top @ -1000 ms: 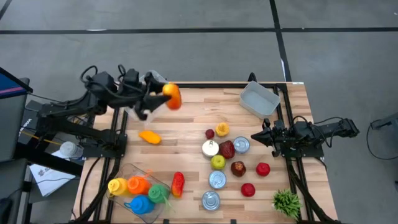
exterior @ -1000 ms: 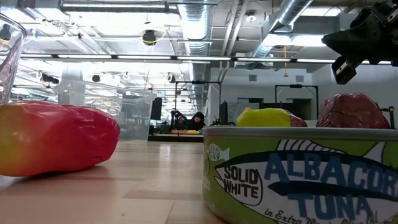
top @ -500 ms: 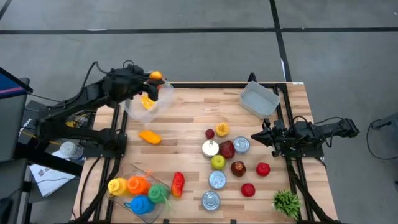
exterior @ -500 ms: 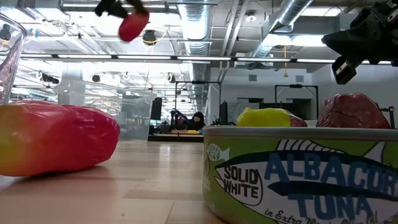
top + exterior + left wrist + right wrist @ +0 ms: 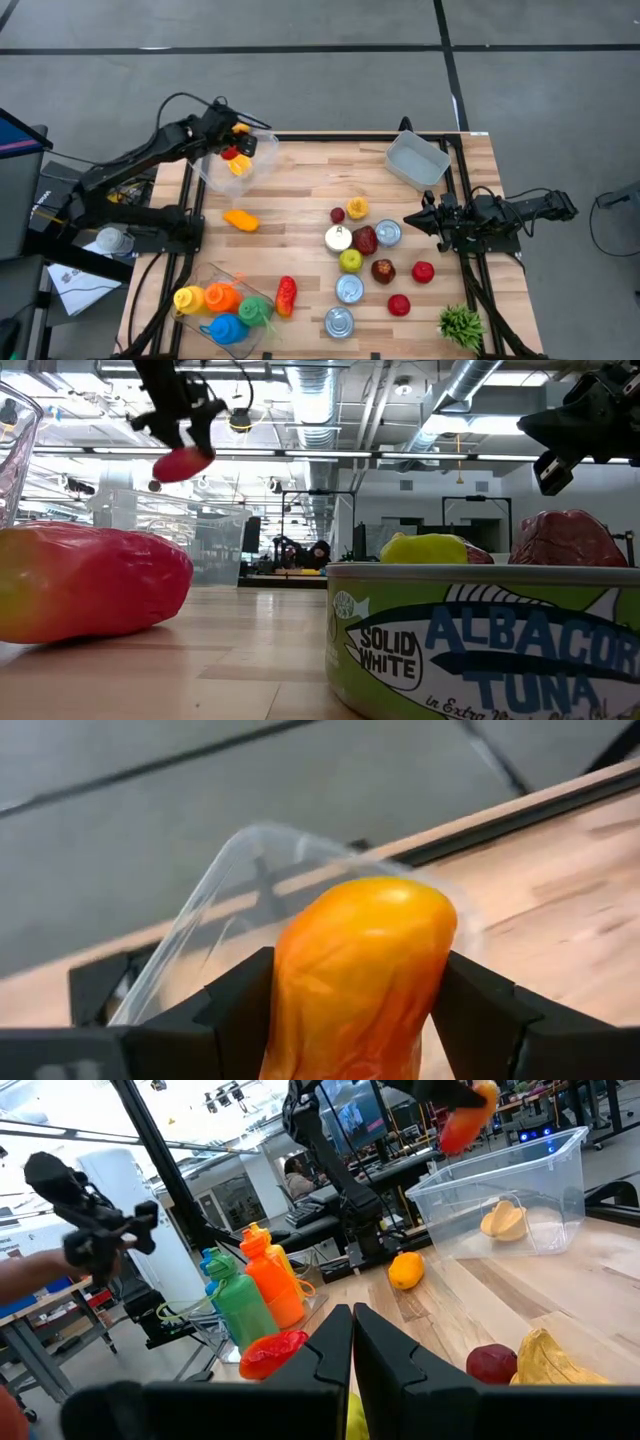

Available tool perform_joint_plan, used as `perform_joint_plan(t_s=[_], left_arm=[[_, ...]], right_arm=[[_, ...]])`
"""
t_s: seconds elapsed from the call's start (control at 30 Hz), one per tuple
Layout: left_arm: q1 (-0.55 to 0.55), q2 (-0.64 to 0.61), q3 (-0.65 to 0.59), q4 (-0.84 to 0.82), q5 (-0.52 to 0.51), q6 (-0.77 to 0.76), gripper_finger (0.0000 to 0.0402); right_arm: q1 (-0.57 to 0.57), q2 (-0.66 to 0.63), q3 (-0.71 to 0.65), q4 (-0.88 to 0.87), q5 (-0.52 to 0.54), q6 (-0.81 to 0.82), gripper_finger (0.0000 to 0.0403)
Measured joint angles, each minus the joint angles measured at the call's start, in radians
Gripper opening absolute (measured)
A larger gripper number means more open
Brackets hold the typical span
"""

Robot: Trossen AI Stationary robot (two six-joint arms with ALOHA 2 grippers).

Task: Pick & Place Food Item
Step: Put the top red mango into the white bin

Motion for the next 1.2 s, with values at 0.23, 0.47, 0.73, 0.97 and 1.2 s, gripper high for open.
perform_joint_plan(t_s=[0.23,0.47,0.73,0.97,1.2], left_arm=[[0.113,0.024,-0.063,-0.007,0.030,-0.091,0.0223],[0.176,0.024,-0.107,-0.021,0.104,-0.281,0.0223],[0.171,0.024,-0.165,-0.050,0.110,-0.561,0.0223],[0.171,0.024,-0.189,-0.091,0.109,-0.694,0.0223],[0.171,0.024,-0.189,-0.106,0.089,-0.796,0.0224]], right_arm=[[0.000,0.000,0.000,0.000,0.000,0.000,0.0010],[0.000,0.000,0.000,0.000,0.000,0.000,0.0010],[0.000,0.000,0.000,0.000,0.000,0.000,0.0010],[0.000,0.000,0.000,0.000,0.000,0.000,0.0010],[0.000,0.000,0.000,0.000,0.000,0.000,0.0010]])
